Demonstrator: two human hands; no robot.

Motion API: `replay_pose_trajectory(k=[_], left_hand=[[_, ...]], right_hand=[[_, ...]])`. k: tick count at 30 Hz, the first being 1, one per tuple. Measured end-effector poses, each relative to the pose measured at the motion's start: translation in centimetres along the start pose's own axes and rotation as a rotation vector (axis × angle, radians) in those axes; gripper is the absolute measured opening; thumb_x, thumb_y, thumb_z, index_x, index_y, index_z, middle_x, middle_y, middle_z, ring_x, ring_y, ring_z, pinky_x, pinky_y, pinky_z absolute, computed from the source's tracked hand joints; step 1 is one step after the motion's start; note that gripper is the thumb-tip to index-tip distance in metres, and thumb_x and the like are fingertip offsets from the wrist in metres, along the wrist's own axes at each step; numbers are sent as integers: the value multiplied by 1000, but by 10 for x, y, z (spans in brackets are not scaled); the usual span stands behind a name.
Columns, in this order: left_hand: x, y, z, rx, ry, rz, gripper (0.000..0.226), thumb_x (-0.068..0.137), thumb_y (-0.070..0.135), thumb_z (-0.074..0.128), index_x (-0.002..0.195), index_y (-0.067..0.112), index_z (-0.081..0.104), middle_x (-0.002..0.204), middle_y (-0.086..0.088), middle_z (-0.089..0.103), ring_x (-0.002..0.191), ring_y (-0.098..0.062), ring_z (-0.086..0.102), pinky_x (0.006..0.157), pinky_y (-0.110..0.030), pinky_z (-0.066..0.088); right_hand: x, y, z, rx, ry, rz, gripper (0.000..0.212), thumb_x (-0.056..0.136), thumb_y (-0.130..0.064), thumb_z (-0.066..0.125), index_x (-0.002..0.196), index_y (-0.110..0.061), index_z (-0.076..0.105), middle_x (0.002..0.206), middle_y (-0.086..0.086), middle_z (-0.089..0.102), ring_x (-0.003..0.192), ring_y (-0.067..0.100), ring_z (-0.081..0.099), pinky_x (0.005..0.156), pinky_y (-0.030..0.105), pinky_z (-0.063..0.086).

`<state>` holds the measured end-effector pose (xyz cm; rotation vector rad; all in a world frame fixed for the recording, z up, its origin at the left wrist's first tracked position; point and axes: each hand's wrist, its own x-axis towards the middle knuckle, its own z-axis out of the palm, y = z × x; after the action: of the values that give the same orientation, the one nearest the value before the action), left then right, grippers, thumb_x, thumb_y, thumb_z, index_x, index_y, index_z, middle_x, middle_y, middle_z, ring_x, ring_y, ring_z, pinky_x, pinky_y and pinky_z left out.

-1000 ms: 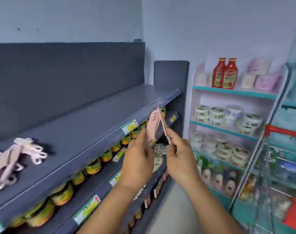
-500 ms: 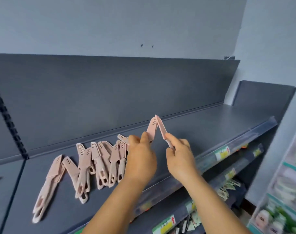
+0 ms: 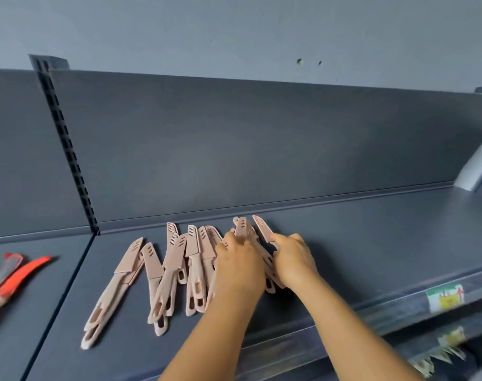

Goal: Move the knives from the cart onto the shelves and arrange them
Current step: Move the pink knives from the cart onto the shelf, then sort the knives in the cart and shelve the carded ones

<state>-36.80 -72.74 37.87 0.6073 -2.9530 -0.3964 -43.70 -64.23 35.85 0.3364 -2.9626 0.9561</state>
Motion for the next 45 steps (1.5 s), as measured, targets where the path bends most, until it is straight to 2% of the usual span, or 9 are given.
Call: replay_pose_trajectory(k=[4, 6, 8, 14, 18, 23, 28, 34, 45], left_hand=[[10, -1, 10, 64, 0, 9, 45, 82, 15, 46, 126, 7, 49, 136, -13, 38, 124, -35, 30, 102, -38, 28], [11, -1, 11, 69, -19, 5, 47, 85, 19, 47, 132, 10, 46, 142, -11, 30, 131, -35, 21, 108, -41, 23], [10, -3, 12, 104, -9, 27, 52, 88, 21, 44, 139, 11, 38, 149, -9, 22, 137, -32, 13, 112, -44, 16], [8, -10, 18, 94, -29, 43, 72, 93, 25, 37, 150, 5, -2, 159, -11, 0, 146, -27, -6, 118, -46, 2], [2, -9, 11, -12, 50, 120, 67, 97, 23, 31, 151, 11, -6, 160, -8, -5, 146, -24, -10, 118, -42, -2], [-15, 2, 3, -43, 149, 308, 61, 99, 29, 29, 152, 12, 4, 159, -6, 7, 147, -23, -1, 119, -38, 5], [-44, 22, 14, -124, 132, 531, 54, 100, 32, 31, 149, 13, 20, 152, -7, 27, 143, -23, 18, 116, -33, 18], [-94, 63, 51, -216, 26, 803, 47, 96, 25, 37, 139, 8, 42, 136, -9, 50, 129, -29, 42, 108, -34, 31], [-196, 151, 145, -160, -348, 1141, 51, 98, 31, 39, 146, 17, 27, 148, 0, 35, 136, -18, 29, 110, -27, 23]], right_hand=[[12, 3, 7, -52, -47, 52, 29, 93, -21, 39, 116, -16, 57, 118, 6, 49, 87, 24, 48, 75, 33, 42], [13, 1, 6, -118, -84, 23, 31, 95, -23, 36, 116, -15, 57, 127, 6, 47, 106, 27, 46, 87, 35, 44], [11, 0, 4, -169, -94, -12, 36, 99, -23, 29, 123, -19, 55, 137, 2, 42, 120, 27, 39, 94, 36, 38], [4, -4, -2, -226, -173, -54, 44, 101, -35, 19, 135, -25, 45, 148, -4, 34, 129, 26, 33, 102, 39, 31], [-10, -2, -11, -180, -99, -70, 49, 102, -40, 20, 150, -31, 19, 157, -7, 19, 141, 24, 20, 111, 41, 22], [-45, 12, -29, -143, 39, -61, 50, 102, -39, 24, 150, -30, 19, 157, -8, 20, 143, 20, 16, 113, 40, 18], [-89, 39, -46, -101, 179, 48, 49, 102, -37, 29, 149, -27, 24, 155, -7, 27, 141, 18, 21, 114, 38, 19], [-167, 102, -60, -73, 285, 290, 49, 100, -37, 34, 147, -25, 30, 152, -4, 32, 139, 19, 29, 114, 35, 22], [-309, 228, -61, 2, 429, 810, 50, 98, -39, 40, 144, -21, 36, 149, -1, 37, 135, 20, 35, 112, 37, 28]])
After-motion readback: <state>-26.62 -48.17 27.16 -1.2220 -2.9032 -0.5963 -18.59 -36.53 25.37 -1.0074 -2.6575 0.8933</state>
